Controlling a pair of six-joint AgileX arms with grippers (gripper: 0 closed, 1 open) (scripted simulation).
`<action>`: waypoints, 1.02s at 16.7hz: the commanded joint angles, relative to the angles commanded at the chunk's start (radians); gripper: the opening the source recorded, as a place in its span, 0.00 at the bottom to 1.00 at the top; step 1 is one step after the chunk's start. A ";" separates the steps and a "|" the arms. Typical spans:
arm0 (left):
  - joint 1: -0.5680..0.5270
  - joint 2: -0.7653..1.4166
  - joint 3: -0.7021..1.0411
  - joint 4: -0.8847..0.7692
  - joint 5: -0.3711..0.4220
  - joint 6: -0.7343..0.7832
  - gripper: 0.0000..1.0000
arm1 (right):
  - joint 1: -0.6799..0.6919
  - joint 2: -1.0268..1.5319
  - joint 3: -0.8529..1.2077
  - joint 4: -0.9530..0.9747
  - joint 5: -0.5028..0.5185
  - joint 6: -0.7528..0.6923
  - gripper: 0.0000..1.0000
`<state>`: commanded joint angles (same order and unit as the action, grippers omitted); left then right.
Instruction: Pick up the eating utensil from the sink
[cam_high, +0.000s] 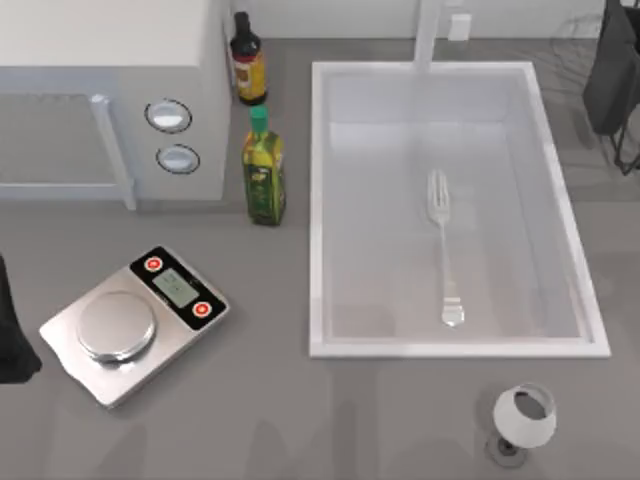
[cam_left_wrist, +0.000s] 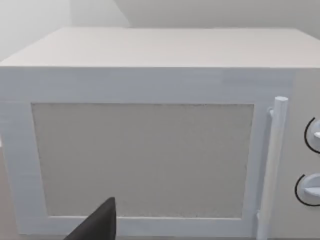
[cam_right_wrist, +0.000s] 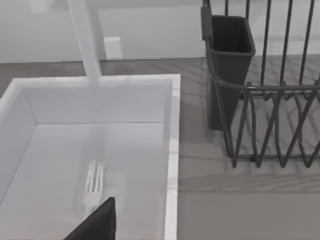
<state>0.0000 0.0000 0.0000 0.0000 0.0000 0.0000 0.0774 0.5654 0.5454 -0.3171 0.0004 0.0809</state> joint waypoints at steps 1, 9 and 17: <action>0.000 0.000 0.000 0.000 0.000 0.000 1.00 | 0.012 0.091 0.088 -0.051 0.000 0.013 1.00; 0.000 0.000 0.000 0.000 0.000 0.000 1.00 | 0.124 0.923 0.894 -0.516 0.002 0.131 1.00; 0.000 0.000 0.000 0.000 0.000 0.000 1.00 | 0.226 1.707 1.657 -0.951 0.006 0.242 1.00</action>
<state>0.0000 0.0000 0.0000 0.0000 0.0000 0.0000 0.3038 2.2723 2.2025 -1.2676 0.0066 0.3232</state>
